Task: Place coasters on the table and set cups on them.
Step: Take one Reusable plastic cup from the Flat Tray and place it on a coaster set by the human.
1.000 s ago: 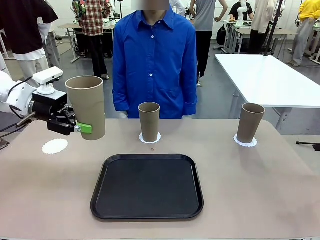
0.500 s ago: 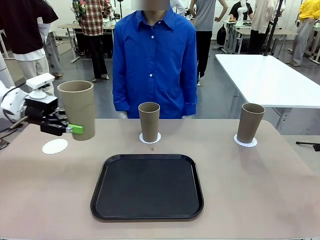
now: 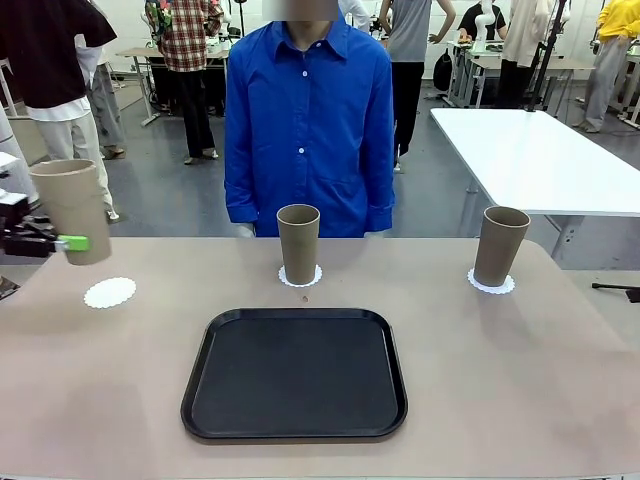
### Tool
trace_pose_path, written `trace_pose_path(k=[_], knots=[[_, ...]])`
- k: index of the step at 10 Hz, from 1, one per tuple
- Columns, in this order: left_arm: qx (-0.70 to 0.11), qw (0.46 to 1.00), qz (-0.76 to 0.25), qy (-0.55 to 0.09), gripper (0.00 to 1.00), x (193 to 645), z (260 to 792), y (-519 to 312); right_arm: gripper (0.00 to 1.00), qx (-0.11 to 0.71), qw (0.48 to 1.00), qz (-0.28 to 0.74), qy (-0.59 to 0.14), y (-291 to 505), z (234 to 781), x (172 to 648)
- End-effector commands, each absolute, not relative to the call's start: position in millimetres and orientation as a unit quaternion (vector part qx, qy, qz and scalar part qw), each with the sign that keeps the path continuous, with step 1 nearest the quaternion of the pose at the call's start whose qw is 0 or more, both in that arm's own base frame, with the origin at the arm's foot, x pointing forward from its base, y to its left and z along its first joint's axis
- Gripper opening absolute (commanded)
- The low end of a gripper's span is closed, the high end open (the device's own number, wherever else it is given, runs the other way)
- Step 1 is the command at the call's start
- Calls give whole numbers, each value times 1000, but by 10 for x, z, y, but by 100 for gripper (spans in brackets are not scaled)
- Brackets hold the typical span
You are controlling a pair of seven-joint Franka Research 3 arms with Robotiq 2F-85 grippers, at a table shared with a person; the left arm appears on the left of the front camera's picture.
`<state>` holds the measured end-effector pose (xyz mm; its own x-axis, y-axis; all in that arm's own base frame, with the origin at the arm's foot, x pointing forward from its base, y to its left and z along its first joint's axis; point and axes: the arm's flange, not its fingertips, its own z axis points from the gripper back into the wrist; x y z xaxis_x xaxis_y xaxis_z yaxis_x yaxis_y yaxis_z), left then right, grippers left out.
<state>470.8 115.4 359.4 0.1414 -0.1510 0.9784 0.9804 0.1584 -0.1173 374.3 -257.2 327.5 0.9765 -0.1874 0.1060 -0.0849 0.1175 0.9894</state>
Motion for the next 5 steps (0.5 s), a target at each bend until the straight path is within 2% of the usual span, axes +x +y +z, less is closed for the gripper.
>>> trace_pose_path(k=[1, 5], knots=[[-440, 610, -442, -488, 81, 4765, 3727, 1357, 100, 661, 743, -36, -98, -2566, 3271, 3743], [-407, 631, -424, -506, 81, 4812, 3902, 1499, 100, 661, 743, -36, -98, -2566, 3271, 3743]])
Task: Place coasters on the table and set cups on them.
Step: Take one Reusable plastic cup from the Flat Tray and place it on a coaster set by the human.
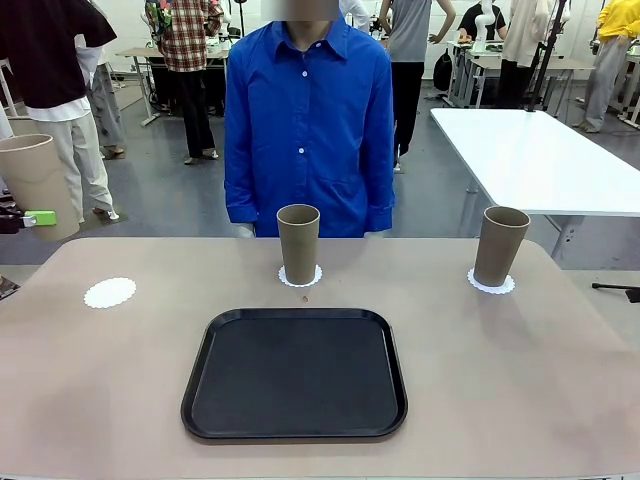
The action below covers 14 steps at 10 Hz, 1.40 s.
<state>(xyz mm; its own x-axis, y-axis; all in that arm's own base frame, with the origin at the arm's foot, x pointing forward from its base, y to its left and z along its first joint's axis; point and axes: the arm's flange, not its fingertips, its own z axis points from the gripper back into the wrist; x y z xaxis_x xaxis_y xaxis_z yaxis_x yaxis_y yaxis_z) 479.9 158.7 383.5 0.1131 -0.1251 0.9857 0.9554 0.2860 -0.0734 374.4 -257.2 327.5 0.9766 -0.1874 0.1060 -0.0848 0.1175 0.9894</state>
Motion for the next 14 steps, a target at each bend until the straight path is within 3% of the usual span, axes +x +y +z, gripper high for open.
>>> trace_pose_path(k=[1, 6, 10, 14], knots=[[-416, 621, -435, -502, 81, 4780, 3814, 1592, 100, 661, 743, -36, -98, -2566, 3271, 3743], [-414, 624, -433, -501, 81, 4793, 3794, 1582, 100, 661, 743, -36, -98, -2566, 3271, 3743], [-447, 549, -502, -497, 81, 5341, 3260, 1546, 100, 661, 743, -36, -98, -2566, 3271, 3743], [-454, 549, -522, -469, 81, 5587, 2707, 1545, 100, 661, 743, -36, -98, -2566, 3271, 3743]])
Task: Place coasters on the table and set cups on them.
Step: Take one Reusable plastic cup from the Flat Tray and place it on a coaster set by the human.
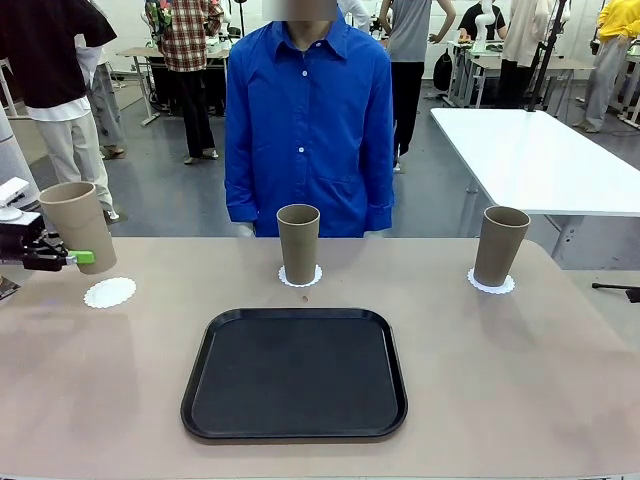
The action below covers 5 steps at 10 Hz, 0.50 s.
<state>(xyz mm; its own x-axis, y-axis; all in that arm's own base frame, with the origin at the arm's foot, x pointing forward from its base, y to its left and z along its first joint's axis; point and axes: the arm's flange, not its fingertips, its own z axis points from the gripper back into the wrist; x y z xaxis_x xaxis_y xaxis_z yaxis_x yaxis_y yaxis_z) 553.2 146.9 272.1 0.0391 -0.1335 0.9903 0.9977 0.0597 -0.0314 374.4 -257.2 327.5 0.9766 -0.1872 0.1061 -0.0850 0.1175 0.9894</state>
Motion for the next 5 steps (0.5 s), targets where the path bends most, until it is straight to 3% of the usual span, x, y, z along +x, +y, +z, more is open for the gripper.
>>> trace_pose_path(k=[1, 5], knots=[[-454, 556, -519, -465, 81, 5594, 2613, 1553, 100, 661, 743, -36, -98, -2566, 3271, 3743], [-453, 535, -537, -469, 81, 5553, 2327, 1511, 100, 661, 743, -36, -98, -2566, 3271, 3743]])
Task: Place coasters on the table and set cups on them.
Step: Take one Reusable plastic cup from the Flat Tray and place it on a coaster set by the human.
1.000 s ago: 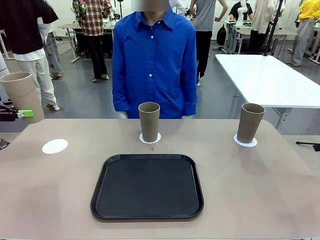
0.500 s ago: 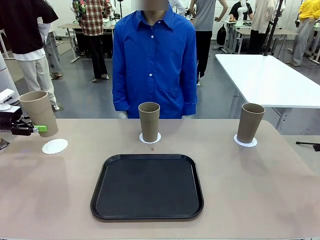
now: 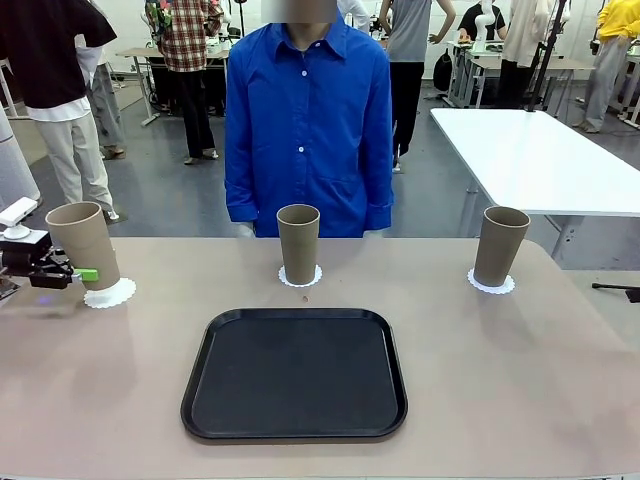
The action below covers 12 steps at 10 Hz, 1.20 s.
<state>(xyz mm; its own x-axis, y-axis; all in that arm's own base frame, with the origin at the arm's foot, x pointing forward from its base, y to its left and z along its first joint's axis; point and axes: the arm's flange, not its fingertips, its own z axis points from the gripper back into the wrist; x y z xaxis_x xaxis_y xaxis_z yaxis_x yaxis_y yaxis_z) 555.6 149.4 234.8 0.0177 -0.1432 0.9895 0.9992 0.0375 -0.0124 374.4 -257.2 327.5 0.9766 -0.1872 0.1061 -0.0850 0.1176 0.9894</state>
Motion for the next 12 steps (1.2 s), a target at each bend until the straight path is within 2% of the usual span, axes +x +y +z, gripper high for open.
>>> trace_pose_path(k=[1, 5, 6, 12], knots=[[-452, 537, -538, -467, 81, 5559, 2286, 1509, 100, 661, 743, -36, -98, -2566, 3271, 3743], [-436, 557, -525, -474, 81, 5577, 2308, 1504, 100, 661, 743, -36, -98, -2566, 3271, 3743], [-458, 546, -524, -465, 81, 5538, 2213, 1474, 100, 661, 743, -36, -98, -2566, 3271, 3743], [-457, 542, -533, -461, 81, 5540, 2188, 1448, 100, 661, 743, -36, -98, -2566, 3271, 3743]])
